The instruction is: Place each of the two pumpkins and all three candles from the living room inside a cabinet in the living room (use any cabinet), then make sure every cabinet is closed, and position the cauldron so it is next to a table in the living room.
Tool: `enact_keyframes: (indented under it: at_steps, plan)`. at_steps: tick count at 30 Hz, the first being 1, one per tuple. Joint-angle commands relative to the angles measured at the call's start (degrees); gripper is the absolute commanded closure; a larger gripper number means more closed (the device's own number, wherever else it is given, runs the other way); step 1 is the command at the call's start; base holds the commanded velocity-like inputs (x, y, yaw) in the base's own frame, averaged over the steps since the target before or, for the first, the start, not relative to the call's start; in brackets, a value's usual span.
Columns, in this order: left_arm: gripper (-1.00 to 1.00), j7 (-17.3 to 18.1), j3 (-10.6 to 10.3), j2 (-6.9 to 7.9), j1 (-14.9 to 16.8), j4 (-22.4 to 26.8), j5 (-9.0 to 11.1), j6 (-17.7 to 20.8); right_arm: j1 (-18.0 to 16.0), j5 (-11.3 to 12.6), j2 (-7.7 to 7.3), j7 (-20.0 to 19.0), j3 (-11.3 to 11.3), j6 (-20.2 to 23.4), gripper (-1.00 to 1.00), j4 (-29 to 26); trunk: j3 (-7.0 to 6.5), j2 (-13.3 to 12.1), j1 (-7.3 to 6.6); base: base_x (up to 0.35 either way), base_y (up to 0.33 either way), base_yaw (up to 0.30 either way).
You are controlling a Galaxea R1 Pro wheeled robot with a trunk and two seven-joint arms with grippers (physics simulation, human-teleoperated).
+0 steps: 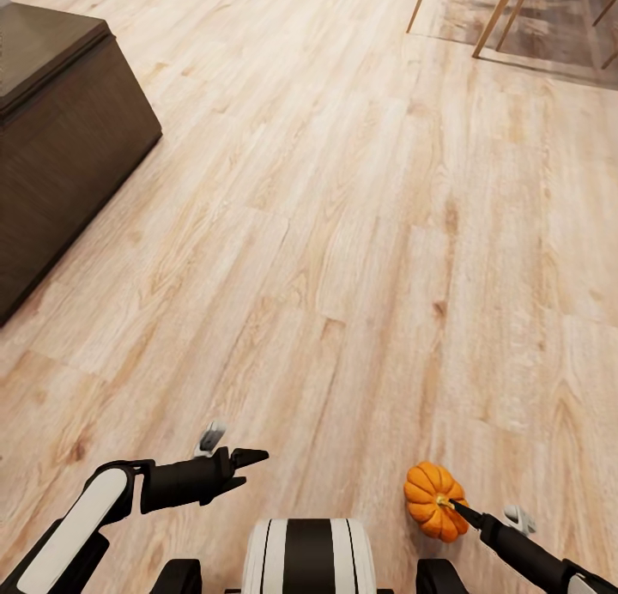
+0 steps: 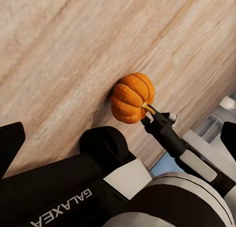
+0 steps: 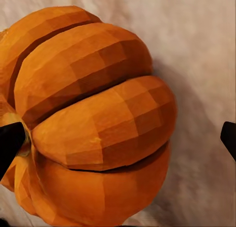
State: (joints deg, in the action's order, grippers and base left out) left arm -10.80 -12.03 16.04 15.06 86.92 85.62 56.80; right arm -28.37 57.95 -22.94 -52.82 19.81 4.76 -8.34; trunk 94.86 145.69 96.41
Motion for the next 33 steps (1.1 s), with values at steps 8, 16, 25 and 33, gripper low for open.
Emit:
enact_keyframes:
  at_steps: [8,16,25,33]
  plan:
    - [-1.0,-0.54,-0.1,-0.04,0.06,0.01,0.6,0.03,-0.04,0.24,1.05,0.27,0.93,0.43,-1.0,0.17,0.03,0.01,0.01,0.007,0.035,0.0]
    - [-1.0,-0.55,-0.1,-0.04,0.06,0.01,0.6,0.03,-0.02,0.24,1.05,0.27,0.95,0.43,-1.0,0.17,0.03,0.01,0.01,0.0,0.024,0.0]
    - [-1.0,-0.55,-0.1,-0.04,0.06,0.01,0.6,0.03,-0.03,0.24,1.05,0.27,0.95,0.45,-1.0,0.17,0.03,0.01,0.01,0.0,0.0,0.0]
    - [-1.0,-0.54,-0.1,-0.04,0.06,0.02,0.6,0.04,-0.02,0.24,1.05,0.27,0.95,0.44,1.0,0.17,0.03,0.01,0.01,0.0,0.0,0.0]
